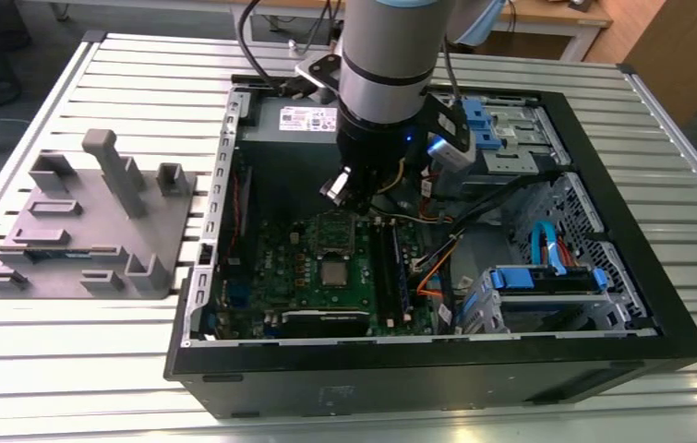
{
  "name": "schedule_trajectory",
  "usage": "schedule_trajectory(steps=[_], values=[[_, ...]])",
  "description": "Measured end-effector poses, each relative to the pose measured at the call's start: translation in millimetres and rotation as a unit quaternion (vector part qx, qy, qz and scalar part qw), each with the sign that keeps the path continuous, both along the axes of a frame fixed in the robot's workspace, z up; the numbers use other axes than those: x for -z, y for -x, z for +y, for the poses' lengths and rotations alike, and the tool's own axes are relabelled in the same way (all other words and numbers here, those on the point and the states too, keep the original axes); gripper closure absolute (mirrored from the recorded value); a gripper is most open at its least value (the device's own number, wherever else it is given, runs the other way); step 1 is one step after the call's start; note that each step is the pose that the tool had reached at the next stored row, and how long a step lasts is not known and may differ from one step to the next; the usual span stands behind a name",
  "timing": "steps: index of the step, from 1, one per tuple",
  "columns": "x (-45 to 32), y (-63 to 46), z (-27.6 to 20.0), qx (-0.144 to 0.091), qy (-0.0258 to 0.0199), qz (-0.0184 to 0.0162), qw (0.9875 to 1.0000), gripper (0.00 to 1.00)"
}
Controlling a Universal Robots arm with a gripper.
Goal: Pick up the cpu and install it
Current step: 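Close the cpu cover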
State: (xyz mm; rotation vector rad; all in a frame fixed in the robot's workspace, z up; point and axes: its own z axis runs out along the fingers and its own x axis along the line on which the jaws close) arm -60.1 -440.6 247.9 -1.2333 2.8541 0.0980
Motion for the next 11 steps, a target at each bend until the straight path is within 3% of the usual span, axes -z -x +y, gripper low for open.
schedule_trajectory(steps=[11], values=[[-2.5,0.0,-5.6,-0.013,0.0,0.0,0.9999,0.89]])
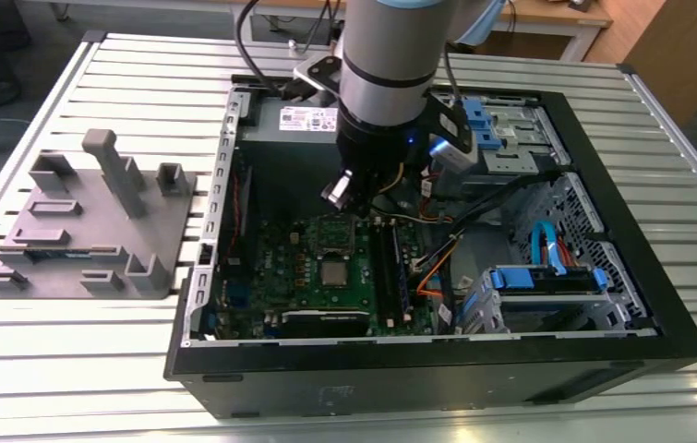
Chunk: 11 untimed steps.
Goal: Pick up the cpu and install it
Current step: 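Close the cpu cover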
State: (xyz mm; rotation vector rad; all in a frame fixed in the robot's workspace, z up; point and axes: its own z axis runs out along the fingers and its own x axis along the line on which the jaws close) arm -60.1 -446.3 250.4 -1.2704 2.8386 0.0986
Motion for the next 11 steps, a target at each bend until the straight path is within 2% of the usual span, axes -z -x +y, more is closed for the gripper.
schedule_trajectory(steps=[11], values=[[-2.5,0.0,-5.6,-0.012,0.0,0.0,0.9999,0.89]])
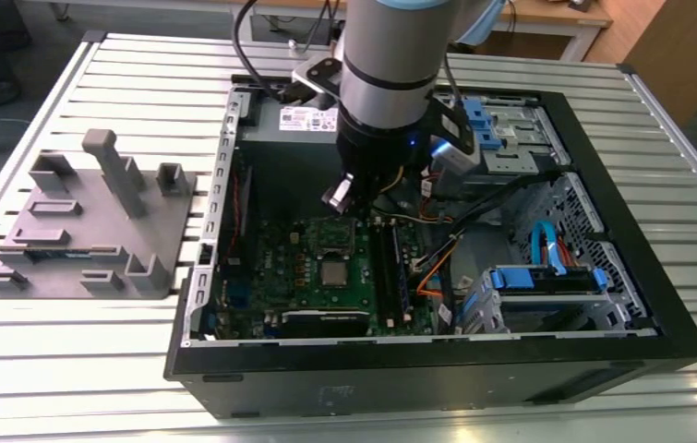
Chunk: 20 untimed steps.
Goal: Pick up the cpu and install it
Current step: 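Close the cpu cover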
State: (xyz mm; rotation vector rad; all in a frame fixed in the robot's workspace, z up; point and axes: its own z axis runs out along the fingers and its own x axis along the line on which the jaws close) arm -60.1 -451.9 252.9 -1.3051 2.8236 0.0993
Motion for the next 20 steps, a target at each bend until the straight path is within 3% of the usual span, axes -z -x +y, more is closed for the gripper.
schedule_trajectory(steps=[20], values=[[-2.7,0.0,-8.9,-0.019,0.0007,0.0,0.9998,0.89]])
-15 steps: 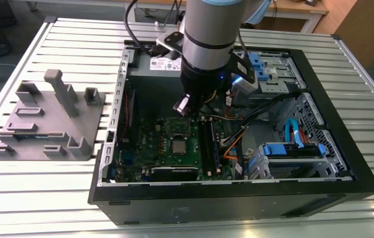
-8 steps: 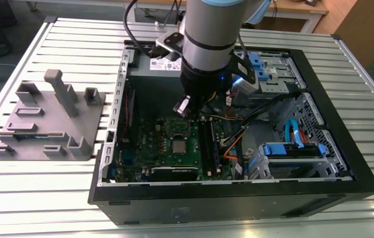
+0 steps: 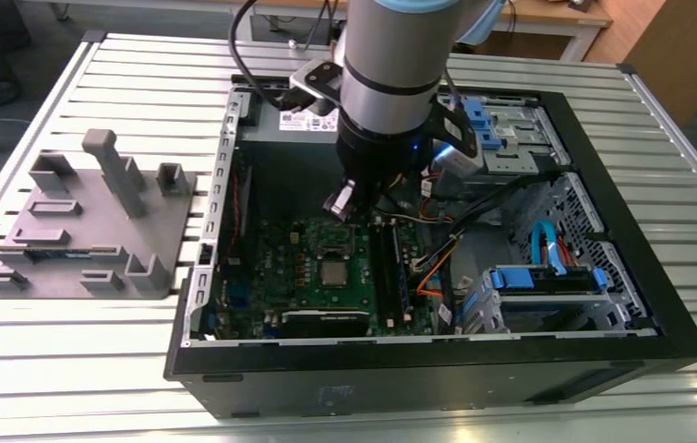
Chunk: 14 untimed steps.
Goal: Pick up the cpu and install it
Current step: 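Close the cpu cover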
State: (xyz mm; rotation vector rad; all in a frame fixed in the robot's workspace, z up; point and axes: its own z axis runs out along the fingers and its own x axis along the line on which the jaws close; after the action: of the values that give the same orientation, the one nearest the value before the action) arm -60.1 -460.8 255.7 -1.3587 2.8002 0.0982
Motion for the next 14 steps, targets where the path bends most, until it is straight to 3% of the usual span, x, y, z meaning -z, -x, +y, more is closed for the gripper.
schedule_trajectory(steps=[14], values=[[-2.3,0.0,-2.5,-0.008,0.0004,0.0,1.0,0.89]])
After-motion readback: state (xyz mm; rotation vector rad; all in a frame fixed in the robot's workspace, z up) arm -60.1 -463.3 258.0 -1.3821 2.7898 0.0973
